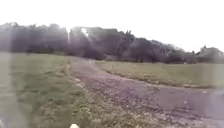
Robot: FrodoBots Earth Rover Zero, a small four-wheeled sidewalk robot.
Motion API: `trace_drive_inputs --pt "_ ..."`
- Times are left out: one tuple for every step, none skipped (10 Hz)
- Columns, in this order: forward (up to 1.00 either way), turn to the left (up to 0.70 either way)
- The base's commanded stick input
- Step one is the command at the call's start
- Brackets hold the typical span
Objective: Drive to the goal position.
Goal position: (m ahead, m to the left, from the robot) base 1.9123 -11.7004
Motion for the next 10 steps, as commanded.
trace_drive_inputs --pt "0.7 0.0" --pt "0.7 0.0" --pt "0.7 0.0" --pt "0.7 0.0" --pt "0.7 0.0" --pt "0.7 0.0" --pt "0.7 0.0" --pt "0.7 0.0" --pt "0.7 0.0" --pt "0.7 0.0"
